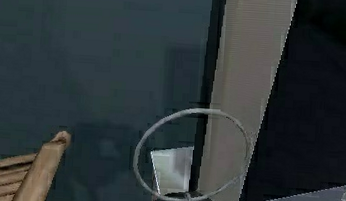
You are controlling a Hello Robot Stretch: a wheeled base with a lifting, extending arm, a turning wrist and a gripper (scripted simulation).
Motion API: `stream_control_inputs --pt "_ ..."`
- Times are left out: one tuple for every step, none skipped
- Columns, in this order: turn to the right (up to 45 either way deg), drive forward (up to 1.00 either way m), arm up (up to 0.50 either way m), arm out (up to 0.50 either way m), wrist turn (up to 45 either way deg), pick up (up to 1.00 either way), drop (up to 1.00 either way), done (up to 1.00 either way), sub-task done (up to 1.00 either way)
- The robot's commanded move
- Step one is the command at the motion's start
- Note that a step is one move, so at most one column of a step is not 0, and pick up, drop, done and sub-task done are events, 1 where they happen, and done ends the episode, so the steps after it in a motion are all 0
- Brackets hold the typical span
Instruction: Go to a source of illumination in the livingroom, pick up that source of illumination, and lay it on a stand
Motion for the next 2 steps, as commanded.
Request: stream_control_inputs --pt "33.0 0.0 0.0 0.0 0.0 0.0 0.0 0.0 0.0" --pt "-30.0 0.0 0.0 0.0 0.0 0.0 0.0 0.0 0.0"
